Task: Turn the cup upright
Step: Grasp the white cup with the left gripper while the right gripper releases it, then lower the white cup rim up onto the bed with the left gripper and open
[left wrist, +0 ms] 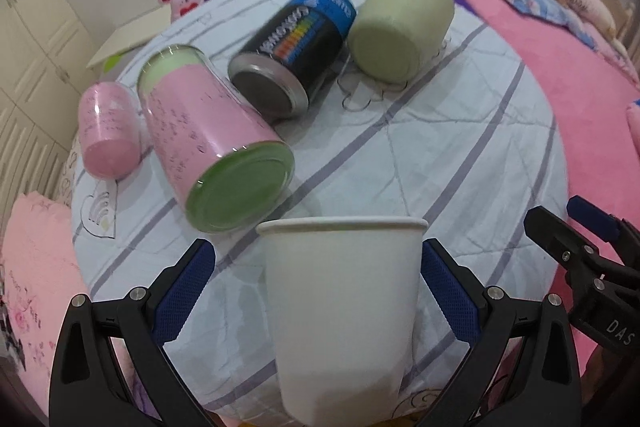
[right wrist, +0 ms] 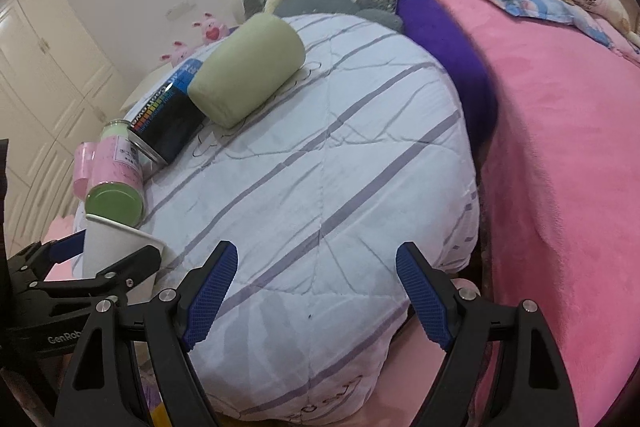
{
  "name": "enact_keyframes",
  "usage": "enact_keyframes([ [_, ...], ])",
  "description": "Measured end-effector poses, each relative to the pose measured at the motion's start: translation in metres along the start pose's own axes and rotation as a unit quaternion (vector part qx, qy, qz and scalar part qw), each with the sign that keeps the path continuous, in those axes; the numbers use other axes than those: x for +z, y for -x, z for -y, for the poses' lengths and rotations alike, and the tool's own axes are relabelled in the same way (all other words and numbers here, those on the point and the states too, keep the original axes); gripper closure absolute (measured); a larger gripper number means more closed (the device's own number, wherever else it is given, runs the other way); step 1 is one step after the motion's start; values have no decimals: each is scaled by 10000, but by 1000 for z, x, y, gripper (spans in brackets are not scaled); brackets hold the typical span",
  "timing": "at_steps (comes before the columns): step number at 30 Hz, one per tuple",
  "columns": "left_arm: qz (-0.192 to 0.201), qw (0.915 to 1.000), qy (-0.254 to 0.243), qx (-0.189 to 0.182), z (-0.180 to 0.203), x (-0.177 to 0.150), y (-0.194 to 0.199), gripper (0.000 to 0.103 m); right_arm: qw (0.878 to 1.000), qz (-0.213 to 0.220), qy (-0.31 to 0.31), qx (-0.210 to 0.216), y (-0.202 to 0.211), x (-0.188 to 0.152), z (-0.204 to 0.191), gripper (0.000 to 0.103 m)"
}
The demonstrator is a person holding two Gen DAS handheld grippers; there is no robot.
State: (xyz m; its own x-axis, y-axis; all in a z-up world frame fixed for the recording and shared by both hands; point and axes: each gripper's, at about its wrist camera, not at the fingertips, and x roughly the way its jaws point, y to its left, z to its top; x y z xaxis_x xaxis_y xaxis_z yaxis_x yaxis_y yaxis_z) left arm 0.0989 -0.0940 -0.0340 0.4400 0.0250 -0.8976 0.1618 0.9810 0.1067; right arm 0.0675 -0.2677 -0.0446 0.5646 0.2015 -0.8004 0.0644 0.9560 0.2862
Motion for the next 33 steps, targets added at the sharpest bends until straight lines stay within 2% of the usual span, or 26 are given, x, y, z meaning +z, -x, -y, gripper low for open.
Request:
enact_keyframes([
  [1, -81, 10000, -34, 46, 2, 0, -3, 12, 10000, -28, -6, 11, -2, 0, 1, 20],
  [2, -145, 9998, -93, 78, 4, 0, -5, 25, 10000, -58, -10, 22, -5, 1, 2, 20],
  [6, -112, 9996, -229, 125, 9, 0, -3, 34, 10000, -73, -30, 58, -8, 2, 3, 20],
  [10, 229, 9995, -220, -21, 11, 3, 12, 34, 10000, -62, -32, 64, -7, 3, 3, 20],
  [15, 939, 9952, -244, -76, 10, 6, 37, 34, 10000, -67, -54, 44, -7, 4, 3, 20],
  [17, 1053, 9941, -237, -82, 9, 11, 40, 34, 10000, -73, -49, 29, -6, 5, 3, 20],
  [22, 948, 9951, -262, -94, 11, 18, 27, 32, 9999, -104, -41, -1, -6, 5, 3, 20],
  [24, 881, 9956, -324, -83, 14, 19, 21, 12, 9999, -119, -33, -22, -7, 6, 3, 20],
  [25, 891, 9954, -331, -64, 16, 20, 19, 9, 9999, -122, -24, -36, -8, 6, 2, 20],
  [33, 964, 9949, -310, -4, 16, 18, 20, 7, 9999, -149, -37, -72, -6, 5, 3, 20],
])
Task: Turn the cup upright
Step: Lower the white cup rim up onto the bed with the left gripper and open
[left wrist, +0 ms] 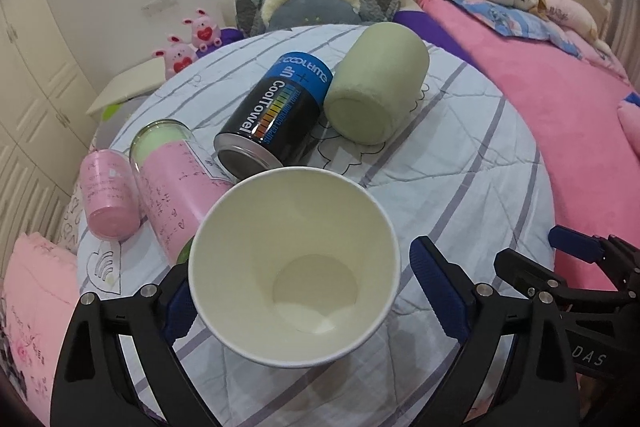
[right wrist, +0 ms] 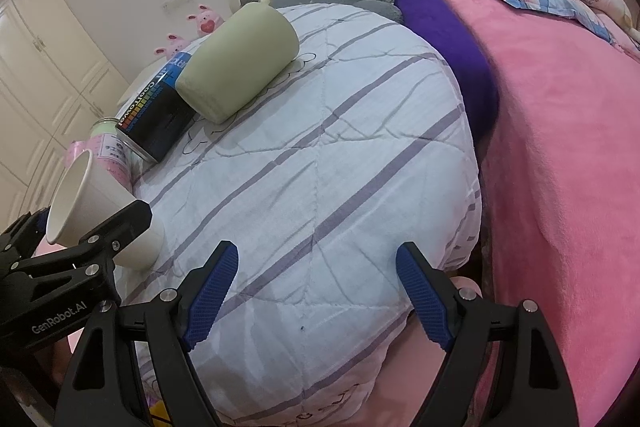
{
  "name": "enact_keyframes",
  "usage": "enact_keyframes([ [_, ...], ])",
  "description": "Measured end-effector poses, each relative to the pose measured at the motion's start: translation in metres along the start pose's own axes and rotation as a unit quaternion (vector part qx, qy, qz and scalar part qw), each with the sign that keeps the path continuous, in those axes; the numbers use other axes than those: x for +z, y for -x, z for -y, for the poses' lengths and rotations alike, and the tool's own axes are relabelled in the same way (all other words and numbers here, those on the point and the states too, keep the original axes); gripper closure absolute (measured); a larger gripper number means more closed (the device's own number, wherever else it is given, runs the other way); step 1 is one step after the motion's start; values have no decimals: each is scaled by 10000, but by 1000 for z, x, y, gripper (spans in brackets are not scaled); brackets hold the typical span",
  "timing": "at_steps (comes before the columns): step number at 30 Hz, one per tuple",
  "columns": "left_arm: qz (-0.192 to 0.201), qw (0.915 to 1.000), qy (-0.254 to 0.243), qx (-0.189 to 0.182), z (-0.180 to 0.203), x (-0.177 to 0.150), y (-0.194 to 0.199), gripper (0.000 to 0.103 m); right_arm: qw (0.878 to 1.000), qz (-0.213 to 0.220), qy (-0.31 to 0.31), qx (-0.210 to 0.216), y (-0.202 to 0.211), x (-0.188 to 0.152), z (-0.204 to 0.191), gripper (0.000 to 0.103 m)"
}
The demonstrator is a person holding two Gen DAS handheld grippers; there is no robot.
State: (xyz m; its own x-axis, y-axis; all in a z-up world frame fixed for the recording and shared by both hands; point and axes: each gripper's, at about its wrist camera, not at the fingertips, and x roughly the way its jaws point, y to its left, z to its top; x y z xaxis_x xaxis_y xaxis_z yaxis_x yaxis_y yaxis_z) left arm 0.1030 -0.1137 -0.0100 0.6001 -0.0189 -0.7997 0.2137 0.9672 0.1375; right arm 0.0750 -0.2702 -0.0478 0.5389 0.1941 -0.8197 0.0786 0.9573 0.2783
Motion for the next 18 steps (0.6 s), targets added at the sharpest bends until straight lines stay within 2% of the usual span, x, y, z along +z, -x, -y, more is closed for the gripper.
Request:
enact_keyframes([
  [5, 95, 9999, -51, 105, -1, -3, 6, 7, 10000, -4, -34, -34, 1, 0, 1, 20],
  [18, 398, 9992, -50, 11, -11, -20, 33, 7, 9994, 239, -71, -231, 30, -16, -10, 20],
])
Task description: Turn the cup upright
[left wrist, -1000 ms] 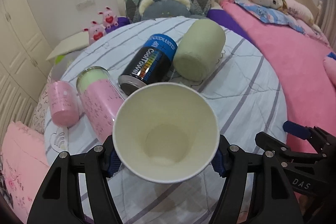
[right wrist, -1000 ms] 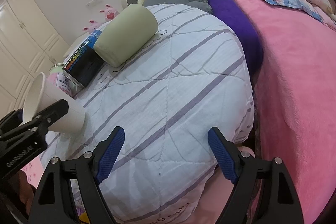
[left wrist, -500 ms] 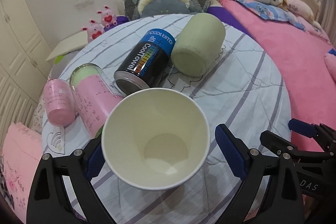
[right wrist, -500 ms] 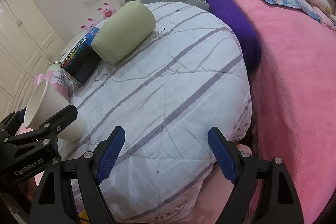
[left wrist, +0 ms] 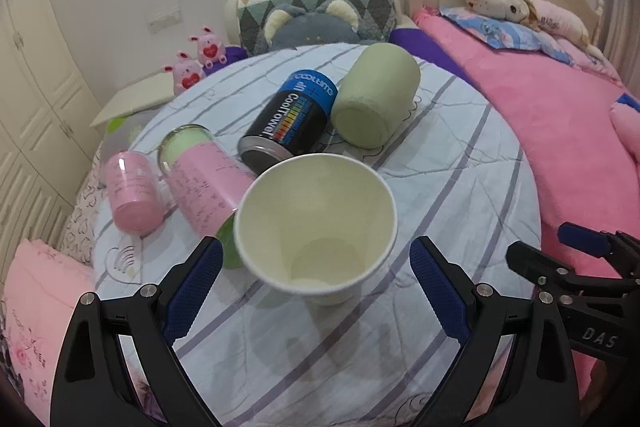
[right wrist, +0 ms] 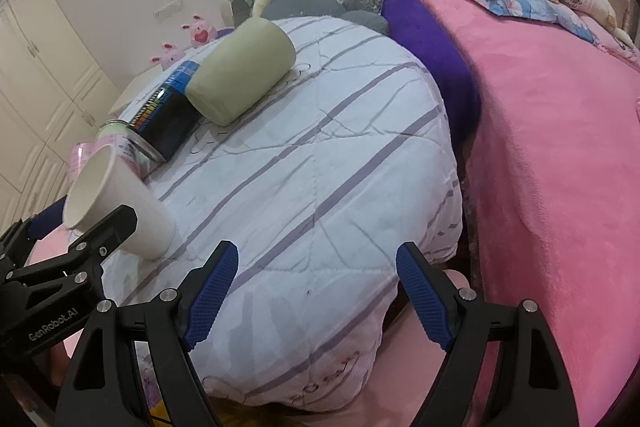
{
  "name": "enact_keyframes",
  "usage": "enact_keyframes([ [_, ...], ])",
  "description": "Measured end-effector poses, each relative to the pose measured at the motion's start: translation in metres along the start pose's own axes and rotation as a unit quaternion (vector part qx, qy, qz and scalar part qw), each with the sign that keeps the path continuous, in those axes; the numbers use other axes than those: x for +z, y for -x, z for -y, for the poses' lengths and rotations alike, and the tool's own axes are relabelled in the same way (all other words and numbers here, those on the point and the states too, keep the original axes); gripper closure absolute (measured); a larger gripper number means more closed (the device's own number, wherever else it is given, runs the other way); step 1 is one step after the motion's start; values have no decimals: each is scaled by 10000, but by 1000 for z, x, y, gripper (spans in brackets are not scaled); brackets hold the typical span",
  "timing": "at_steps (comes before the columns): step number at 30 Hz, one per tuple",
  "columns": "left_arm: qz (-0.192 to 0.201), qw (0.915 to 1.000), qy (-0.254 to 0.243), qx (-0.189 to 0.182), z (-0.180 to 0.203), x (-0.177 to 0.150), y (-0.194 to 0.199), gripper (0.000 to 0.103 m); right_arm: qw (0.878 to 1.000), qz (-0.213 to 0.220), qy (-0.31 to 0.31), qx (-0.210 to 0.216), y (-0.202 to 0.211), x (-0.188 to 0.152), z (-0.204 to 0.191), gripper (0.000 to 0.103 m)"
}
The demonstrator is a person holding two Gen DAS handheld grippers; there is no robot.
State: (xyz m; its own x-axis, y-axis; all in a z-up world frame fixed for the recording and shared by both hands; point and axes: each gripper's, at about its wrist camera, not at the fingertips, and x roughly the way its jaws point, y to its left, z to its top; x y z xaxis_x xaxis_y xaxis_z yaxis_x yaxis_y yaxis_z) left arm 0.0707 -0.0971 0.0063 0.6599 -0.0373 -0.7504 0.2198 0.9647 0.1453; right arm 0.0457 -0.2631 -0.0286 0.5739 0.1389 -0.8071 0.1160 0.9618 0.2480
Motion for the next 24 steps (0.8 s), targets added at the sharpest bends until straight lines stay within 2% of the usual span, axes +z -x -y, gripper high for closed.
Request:
enact_keyframes([
  [6, 163, 9998, -44, 124, -8, -16, 19, 7, 9997, 188, 124, -101, 19, -13, -12, 20],
  [19, 500, 9985, 202, 41, -44, -54, 44, 4, 9981, 217, 533, -220, 28, -43, -57, 20],
  [24, 578, 9979, 305, 17, -56, -64, 45, 4, 9965, 381, 699, -251, 34, -54, -71, 20],
])
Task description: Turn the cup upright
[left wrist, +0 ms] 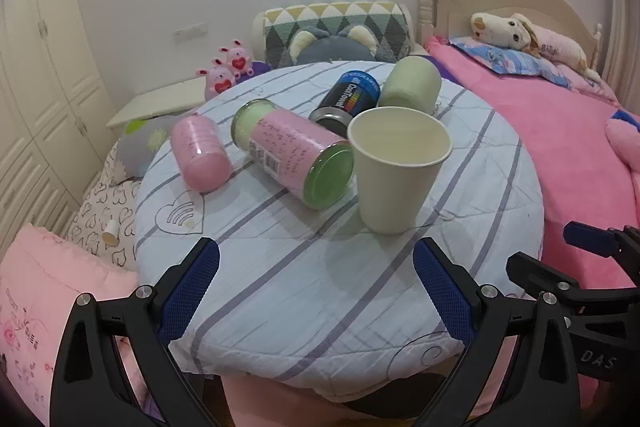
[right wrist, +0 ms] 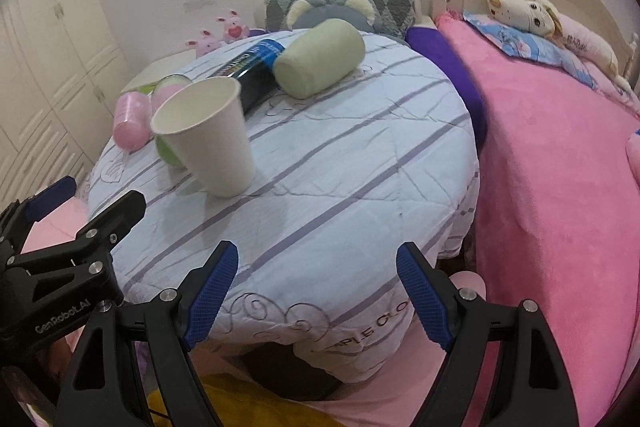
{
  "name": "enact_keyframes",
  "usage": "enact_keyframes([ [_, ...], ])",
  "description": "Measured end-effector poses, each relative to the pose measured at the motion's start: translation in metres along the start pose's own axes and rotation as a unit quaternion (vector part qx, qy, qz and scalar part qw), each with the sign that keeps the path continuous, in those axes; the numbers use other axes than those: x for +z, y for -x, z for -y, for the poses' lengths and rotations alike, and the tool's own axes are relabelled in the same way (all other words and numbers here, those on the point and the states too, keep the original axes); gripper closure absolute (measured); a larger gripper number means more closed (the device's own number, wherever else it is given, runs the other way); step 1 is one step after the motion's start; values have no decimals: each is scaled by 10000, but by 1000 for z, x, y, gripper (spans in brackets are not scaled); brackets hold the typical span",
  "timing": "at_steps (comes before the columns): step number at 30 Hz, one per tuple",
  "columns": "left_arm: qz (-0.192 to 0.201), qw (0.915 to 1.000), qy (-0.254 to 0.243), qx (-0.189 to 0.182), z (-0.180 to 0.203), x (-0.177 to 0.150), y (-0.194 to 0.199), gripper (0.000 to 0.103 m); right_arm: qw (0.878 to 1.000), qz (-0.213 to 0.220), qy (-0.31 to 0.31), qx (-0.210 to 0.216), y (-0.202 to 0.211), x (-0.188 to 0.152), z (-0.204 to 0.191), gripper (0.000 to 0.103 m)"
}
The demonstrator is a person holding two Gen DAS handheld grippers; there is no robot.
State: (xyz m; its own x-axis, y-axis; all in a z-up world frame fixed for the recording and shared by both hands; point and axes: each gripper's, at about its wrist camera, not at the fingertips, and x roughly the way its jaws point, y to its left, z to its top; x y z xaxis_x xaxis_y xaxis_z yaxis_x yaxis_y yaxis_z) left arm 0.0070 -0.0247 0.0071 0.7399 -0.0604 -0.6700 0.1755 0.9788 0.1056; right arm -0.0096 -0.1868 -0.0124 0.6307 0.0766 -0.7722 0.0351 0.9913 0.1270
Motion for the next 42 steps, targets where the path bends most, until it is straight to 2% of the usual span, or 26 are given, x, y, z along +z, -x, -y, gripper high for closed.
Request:
enact_keyframes([
  [11, 707, 9975, 27, 55, -2, -12, 16, 2, 9947, 1022, 77, -10, 26, -11, -10, 20],
  [18, 1362, 9904, 155, 169, -1, -20, 32, 2, 9874, 1578, 116, 2, 32, -17, -8, 20],
  [24, 1422, 9895, 123, 225, 4, -24, 29, 2, 9805, 1948, 235, -83, 34, -24, -8, 20],
  [30, 1668, 9853, 252, 259, 5, -32, 30, 2, 9750, 2208, 216, -125, 37, -29, -3, 19],
  [42, 1724, 9841, 314, 290, 4, -35, 24, 2, 9747, 2228, 134, -101, 30, -35, 4, 19],
])
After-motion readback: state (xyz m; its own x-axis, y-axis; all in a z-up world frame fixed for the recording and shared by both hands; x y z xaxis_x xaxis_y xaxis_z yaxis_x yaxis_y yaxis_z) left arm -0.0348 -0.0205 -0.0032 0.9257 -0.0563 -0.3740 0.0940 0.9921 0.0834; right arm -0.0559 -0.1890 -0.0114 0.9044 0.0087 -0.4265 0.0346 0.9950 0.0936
